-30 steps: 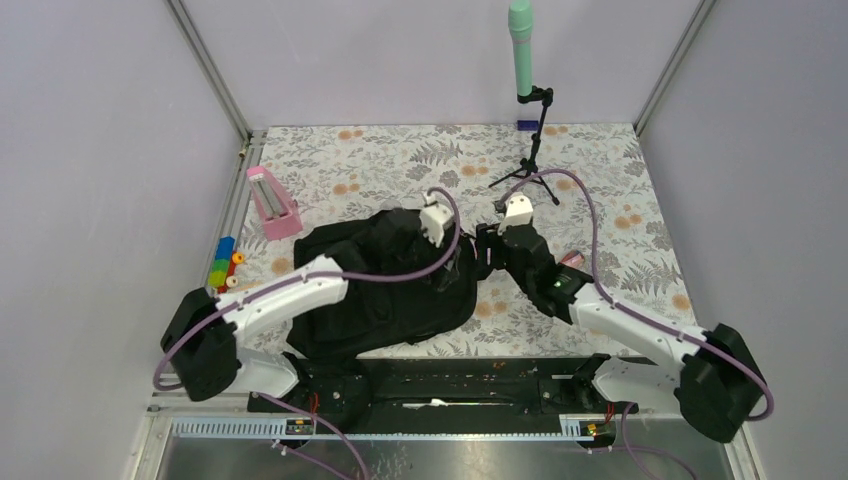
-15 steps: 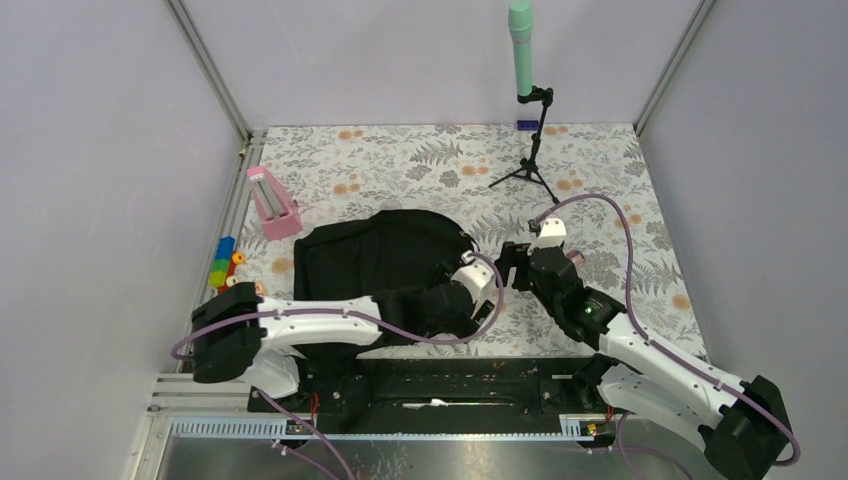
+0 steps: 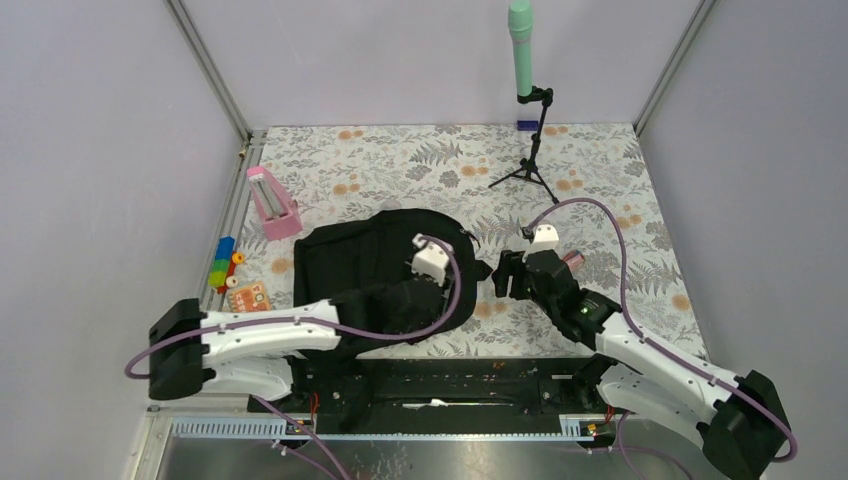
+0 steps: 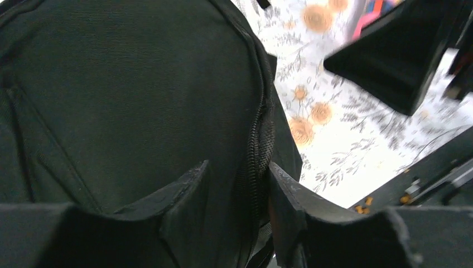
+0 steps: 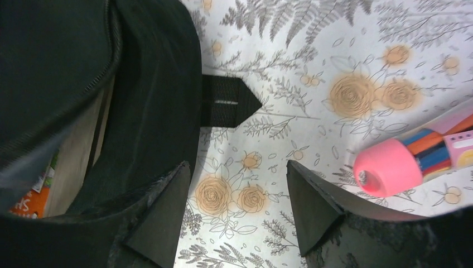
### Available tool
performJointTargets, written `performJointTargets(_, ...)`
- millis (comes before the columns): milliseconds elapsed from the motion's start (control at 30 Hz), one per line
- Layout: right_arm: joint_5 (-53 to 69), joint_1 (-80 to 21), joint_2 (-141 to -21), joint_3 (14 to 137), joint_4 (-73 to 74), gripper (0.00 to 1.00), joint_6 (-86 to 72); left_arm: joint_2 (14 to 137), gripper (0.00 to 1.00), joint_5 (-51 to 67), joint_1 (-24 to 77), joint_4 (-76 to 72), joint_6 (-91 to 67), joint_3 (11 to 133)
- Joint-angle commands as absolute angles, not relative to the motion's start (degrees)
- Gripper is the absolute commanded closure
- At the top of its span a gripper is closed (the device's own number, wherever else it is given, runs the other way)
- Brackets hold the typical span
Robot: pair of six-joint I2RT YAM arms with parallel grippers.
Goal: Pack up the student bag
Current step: Adjust the student bag at the center of the board.
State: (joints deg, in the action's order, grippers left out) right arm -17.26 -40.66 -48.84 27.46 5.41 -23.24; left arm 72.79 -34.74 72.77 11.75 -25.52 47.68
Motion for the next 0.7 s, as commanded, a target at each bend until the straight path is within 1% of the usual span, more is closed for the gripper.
performJointTargets(0,-13.12,-41.62,-51.82,29.63,3.97,0.30,-24.82,65.76,0.56,-30.78,68.77,7.66,-30.33,42.93)
performJointTargets(67,-13.73,-42.87,-52.72,29.96,3.50,0.30,-25.66,63.75,0.75,-28.45,67.16,6.61,-31.25,40.51)
performJointTargets(100,-14.54,-43.58,-53.00,30.17,3.37,0.30,-26.04,63.01,0.82,-28.44,66.74,6.66,-31.58,39.76)
performJointTargets(133,-15.26,-44.47,-53.15,30.42,3.18,0.31,-26.48,62.34,0.92,-28.50,66.45,6.96,-31.75,39.13)
performJointTargets(167,-16.08,-45.62,-53.16,30.55,2.84,0.31,-26.96,61.48,0.98,-29.00,66.35,7.36,-31.87,38.71)
performJointTargets(200,-16.97,-46.79,-53.03,30.63,2.44,0.31,-27.53,60.58,1.00,-29.62,66.24,7.56,-32.01,38.19)
performJointTargets(433,-25.36,-54.90,-54.43,30.30,-3.30,0.29,-32.93,55.34,1.00,-34.41,65.30,11.17,-36.24,35.92)
performJointTargets(667,-35.23,-61.71,-65.35,38.51,-0.46,0.25,-32.28,53.31,1.00,-32.25,65.05,9.95,-36.43,34.10)
